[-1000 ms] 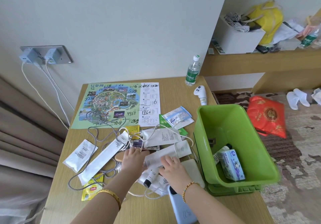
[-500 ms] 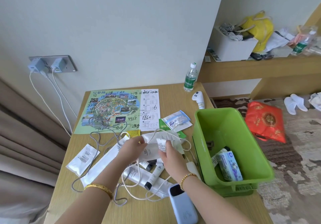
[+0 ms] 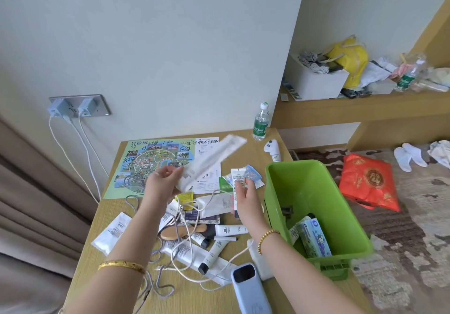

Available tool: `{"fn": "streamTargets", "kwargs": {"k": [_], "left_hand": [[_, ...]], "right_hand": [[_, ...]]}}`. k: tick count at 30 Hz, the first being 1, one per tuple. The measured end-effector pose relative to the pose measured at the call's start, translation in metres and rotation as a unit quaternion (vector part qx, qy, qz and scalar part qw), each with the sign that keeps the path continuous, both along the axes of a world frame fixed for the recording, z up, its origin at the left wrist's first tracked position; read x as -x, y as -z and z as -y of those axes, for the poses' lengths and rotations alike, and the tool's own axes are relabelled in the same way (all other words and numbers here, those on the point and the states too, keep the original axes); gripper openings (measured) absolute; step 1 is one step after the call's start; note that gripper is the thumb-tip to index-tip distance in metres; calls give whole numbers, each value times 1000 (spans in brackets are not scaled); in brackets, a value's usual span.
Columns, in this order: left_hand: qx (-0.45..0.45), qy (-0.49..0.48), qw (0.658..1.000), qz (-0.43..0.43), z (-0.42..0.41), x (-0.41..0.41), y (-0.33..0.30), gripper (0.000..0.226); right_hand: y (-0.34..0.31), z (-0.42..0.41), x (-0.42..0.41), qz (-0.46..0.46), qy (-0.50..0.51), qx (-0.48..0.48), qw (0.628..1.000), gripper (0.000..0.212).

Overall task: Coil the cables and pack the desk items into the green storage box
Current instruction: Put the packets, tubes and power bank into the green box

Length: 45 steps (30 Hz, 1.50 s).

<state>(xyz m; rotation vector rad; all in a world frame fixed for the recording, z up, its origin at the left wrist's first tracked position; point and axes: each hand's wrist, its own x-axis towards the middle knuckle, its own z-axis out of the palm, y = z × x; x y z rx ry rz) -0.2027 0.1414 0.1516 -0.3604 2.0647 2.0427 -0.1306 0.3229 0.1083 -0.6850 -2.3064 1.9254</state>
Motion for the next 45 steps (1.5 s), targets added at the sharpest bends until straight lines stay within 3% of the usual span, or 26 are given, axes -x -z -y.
{"fn": "streamTargets", "kwargs": {"k": [5, 8, 12, 15, 19, 23, 26, 30, 31, 32, 34, 36, 39, 41, 45], "left_hand": [[-63, 88, 994, 2, -60, -12, -14, 12], [-79, 183, 980, 6, -99, -26, -17, 16], [20, 295, 955, -35, -144, -51, -22, 26], [35, 349, 936, -38, -167, -66, -28, 27], [139, 381, 914, -29, -185, -73, -24, 31], [295, 417, 857, -68, -209, -83, 2, 34], [358, 447, 815, -94, -226, -86, 23, 32], [421, 473, 771, -73, -252, -97, 37, 26], [451, 488, 743, -73, -256, -99, 39, 28], [501, 516, 687, -101, -259, -99, 44, 32], [581, 576, 545, -184, -259, -100, 52, 39], [631, 585, 477, -179, -258, -99, 54, 41], [680, 566, 445, -141, -257, -92, 51, 47], [685, 548, 451, -162, -255, -85, 49, 48], [656, 571, 450, -204, -246, -77, 49, 39]], "right_hand": [[-18, -33, 3, -36, 108, 11, 993, 46], [-27, -70, -5, -66, 181, 26, 981, 43], [-32, -125, -31, -79, 253, 18, 964, 45], [-30, -157, -51, -63, 290, 5, 955, 46], [-24, -186, -66, 31, 256, -21, 966, 39], [-12, -188, -63, 167, 114, -48, 978, 32], [0, -186, -60, 239, 37, -66, 968, 36], [10, -190, -54, 223, 17, -143, 964, 43], [11, -192, -51, 215, 15, -169, 962, 47], [12, -193, -49, 217, 1, -196, 956, 51], [15, -196, -45, 241, -50, -242, 939, 60], [15, -195, -43, 268, -93, -269, 920, 58], [15, -190, -42, 263, -131, -275, 915, 60], [17, -186, -41, 267, -164, -279, 908, 61], [25, -177, -42, 289, -265, -310, 866, 44]]}}
